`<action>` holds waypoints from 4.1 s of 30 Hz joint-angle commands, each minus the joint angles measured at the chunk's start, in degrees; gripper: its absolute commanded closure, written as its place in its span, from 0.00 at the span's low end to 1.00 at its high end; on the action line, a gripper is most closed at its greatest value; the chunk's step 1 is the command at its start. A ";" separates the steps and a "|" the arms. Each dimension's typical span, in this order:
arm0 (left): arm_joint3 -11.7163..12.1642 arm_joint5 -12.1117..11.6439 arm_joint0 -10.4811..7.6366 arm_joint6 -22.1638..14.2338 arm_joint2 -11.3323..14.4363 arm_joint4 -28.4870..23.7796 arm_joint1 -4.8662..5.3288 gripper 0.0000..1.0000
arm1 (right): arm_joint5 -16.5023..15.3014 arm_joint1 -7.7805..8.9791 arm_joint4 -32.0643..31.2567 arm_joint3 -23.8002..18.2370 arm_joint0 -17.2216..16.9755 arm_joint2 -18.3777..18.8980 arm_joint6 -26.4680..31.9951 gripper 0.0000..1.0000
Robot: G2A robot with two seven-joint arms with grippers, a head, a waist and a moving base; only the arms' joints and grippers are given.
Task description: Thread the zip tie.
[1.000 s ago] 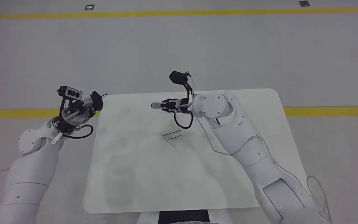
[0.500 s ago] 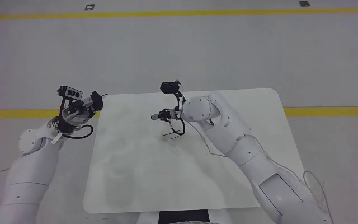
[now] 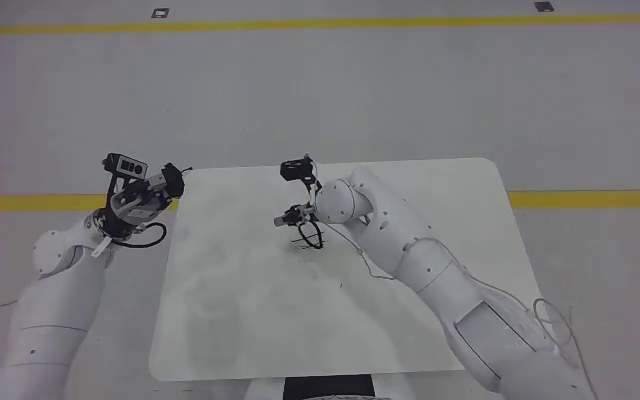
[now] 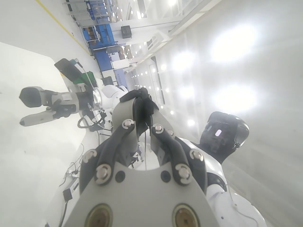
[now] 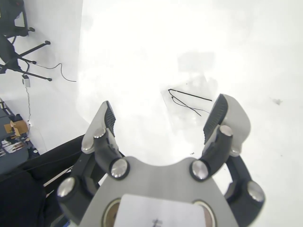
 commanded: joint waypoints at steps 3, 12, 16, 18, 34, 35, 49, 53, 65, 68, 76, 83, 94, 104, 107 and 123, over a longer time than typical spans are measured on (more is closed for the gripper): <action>0.00 0.00 0.00 0.00 0.00 0.00 0.00 1.00 | 2.28 -0.93 4.91 2.97 0.97 -0.31 3.71 0.00; 0.00 0.00 0.00 0.00 0.00 0.00 0.00 1.00 | 4.66 -2.53 8.97 8.36 3.10 -1.48 5.11 0.00; 0.00 0.00 0.00 0.00 0.00 0.00 0.00 1.00 | 4.66 -2.53 8.97 8.36 3.10 -1.48 5.11 0.00; 0.00 0.00 0.00 0.00 0.00 0.00 0.00 1.00 | 4.68 -2.57 9.09 8.12 2.23 -1.47 3.25 0.00; 0.00 0.00 0.00 0.00 0.00 0.00 0.00 1.00 | 6.16 -6.53 8.94 17.58 3.15 -1.69 -5.02 0.59; 0.00 0.00 0.00 0.00 0.00 0.00 0.00 1.00 | 6.16 -6.73 8.68 18.18 3.23 -1.43 -5.11 0.60; 0.00 0.00 0.00 0.00 0.00 0.00 0.00 1.00 | 6.16 -8.95 -0.60 22.06 2.62 5.31 -3.86 0.69; 0.00 0.00 0.00 0.00 0.00 0.00 0.00 1.00 | 6.16 -9.49 -4.15 20.99 1.49 7.66 -2.61 0.69; 0.00 0.00 0.00 0.00 0.00 0.00 0.00 1.00 | 6.16 -12.38 -16.56 19.75 -2.23 14.95 2.11 0.71; 0.00 0.00 0.00 0.00 0.00 0.00 0.00 1.00 | 6.16 -13.35 -19.40 19.91 -2.90 16.47 2.43 0.72; 0.00 0.00 0.00 0.00 0.00 0.00 0.00 1.00 | 6.16 -15.59 -29.13 19.88 -3.93 21.29 3.48 0.71; 0.00 0.00 0.00 0.00 0.00 0.00 0.00 1.00 | 6.16 -18.17 -36.66 17.73 -5.87 24.12 5.22 0.70; 0.00 0.00 0.00 0.00 0.00 0.00 0.00 1.00 | 6.16 -19.84 -41.66 14.58 -8.34 23.22 4.28 0.64; 0.00 0.00 0.00 0.00 0.00 0.00 0.00 1.00 | 6.16 -20.28 -42.14 17.65 -6.99 26.11 6.95 0.69; 0.00 0.00 0.00 0.00 0.00 0.00 0.00 1.00 | 6.16 -20.88 -42.48 19.45 -5.97 26.90 6.57 0.69; 0.00 0.00 0.00 0.00 0.00 0.00 0.00 1.00 | 6.16 -22.64 -40.38 28.14 -0.97 28.22 2.99 0.69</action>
